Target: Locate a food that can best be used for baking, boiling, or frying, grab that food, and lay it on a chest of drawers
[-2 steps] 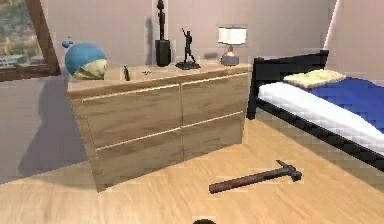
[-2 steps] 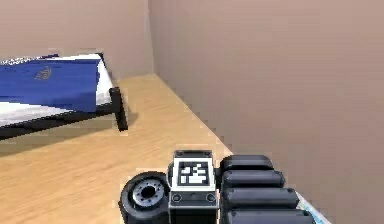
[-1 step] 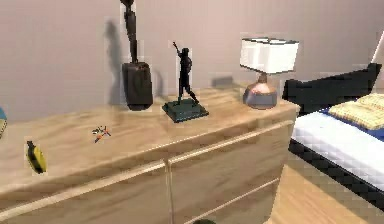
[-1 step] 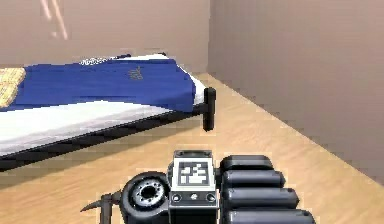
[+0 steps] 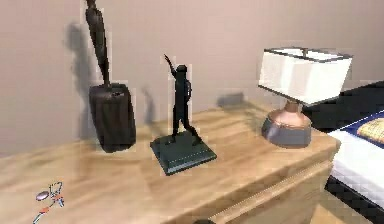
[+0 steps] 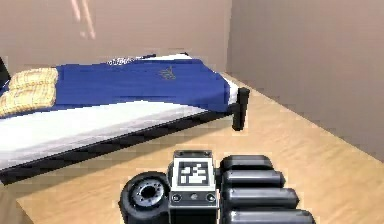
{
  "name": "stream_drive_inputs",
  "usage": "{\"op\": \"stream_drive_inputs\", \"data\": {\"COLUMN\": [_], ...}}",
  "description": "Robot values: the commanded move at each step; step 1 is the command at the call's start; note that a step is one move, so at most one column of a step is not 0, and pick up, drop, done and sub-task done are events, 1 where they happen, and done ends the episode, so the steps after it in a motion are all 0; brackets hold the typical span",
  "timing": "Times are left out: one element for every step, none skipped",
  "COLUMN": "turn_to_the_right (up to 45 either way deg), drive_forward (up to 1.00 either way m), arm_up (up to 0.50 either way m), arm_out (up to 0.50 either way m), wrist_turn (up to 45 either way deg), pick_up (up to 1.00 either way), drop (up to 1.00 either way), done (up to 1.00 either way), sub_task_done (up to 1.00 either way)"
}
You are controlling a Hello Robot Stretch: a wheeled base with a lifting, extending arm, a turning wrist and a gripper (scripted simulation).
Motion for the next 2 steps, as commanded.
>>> {"op": "stream_drive_inputs", "data": {"turn_to_the_right": [45.0,45.0], "drive_forward": [0.00,0.00], "arm_up": [0.00,0.00], "arm_out": [0.00,0.00], "wrist_turn": [0.0,0.0], "pick_up": [0.00,0.00], "drop": [0.00,0.00], "done": [0.00,0.00], "sub_task_done": [0.00,0.00]}}
